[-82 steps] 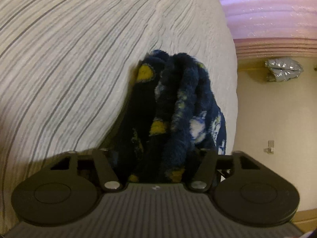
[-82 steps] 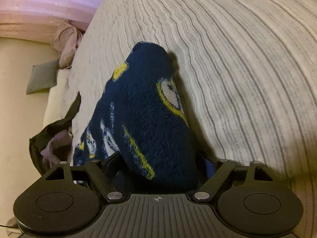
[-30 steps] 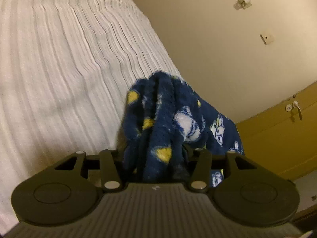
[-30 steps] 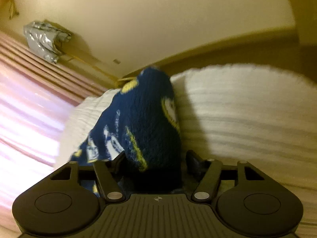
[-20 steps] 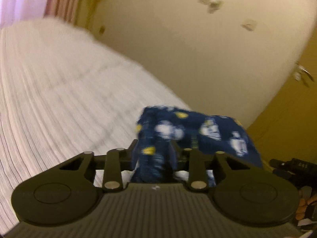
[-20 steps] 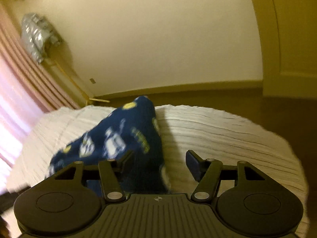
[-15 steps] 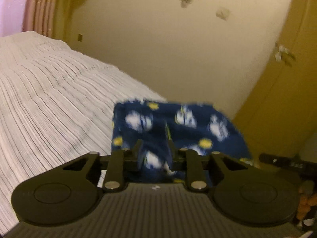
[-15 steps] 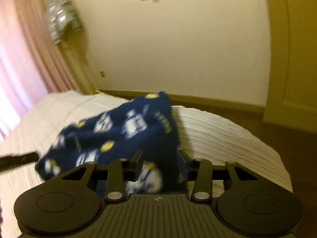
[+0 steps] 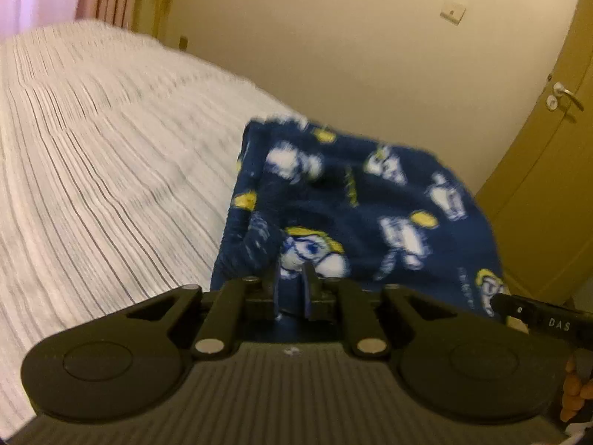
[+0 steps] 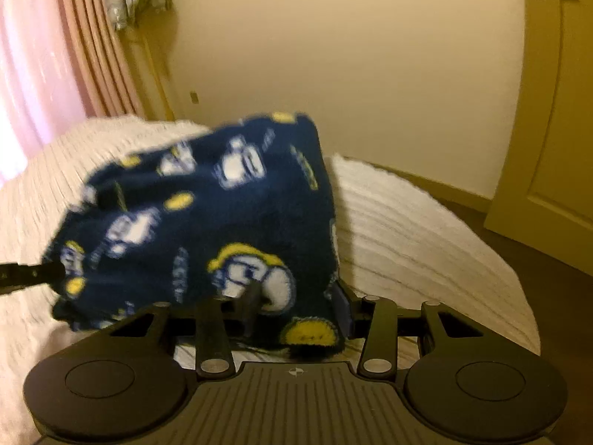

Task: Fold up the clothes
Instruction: 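Carry the held bundle with both grippers and lower it onto the bed, then open both grippers and pull them back from the bundle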

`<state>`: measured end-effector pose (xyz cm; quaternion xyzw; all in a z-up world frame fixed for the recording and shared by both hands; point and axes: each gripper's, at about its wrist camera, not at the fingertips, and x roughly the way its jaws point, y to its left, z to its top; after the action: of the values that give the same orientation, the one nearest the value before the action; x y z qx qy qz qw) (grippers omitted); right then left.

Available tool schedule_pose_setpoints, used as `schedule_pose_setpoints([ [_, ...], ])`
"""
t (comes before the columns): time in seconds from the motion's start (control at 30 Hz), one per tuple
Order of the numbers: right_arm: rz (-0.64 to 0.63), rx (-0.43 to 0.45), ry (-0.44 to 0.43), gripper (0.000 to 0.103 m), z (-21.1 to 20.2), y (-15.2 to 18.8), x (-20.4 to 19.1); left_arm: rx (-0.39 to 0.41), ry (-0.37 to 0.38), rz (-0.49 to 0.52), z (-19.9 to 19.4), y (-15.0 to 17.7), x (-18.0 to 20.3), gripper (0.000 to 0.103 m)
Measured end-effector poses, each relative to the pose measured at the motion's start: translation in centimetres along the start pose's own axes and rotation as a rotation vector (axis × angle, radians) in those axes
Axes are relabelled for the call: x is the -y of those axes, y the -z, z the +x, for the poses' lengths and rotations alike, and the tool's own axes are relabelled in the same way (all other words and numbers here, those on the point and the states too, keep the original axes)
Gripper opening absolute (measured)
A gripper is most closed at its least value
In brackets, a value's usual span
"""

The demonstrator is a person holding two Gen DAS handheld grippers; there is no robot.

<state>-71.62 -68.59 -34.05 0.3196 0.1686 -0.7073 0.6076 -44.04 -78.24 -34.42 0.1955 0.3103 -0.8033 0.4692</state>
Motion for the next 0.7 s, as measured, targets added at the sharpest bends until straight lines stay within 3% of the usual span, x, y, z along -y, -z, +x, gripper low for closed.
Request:
schedule_pose_setpoints([
  [0.1, -0.015, 0.038, -0.017, 0.043, -1.9, -0.1, -0.8, 0.001, 0.005, 0.013, -0.9, 0.7, 0.4, 0.011],
  [0.3, -0.024, -0.035, 0.001, 0.043, 0.2, 0.8, -0.6, -0.117, -0.072, -0.022, 1.6, 1.7, -0.4, 0.012],
  [0.5, 0.044, -0.087, -0.003, 0.043, -1.9, 0.8, 0.4, -0.112, -0.146, -0.052, -2.9, 2.0, 1.6, 0.013],
  [0.57, 0.061, -0.120, 0.004, 0.043, -2.6, 1.5, 0.3, -0.147, -0.166, -0.057, -3.7, 2.6, 2.2, 0.022],
  [0.7, 0.064, -0.164, 0.006, 0.043, -4.4, 3.3, -0.3, -0.226, -0.206, -0.044, -4.8, 4.0, 3.5, 0.023],
])
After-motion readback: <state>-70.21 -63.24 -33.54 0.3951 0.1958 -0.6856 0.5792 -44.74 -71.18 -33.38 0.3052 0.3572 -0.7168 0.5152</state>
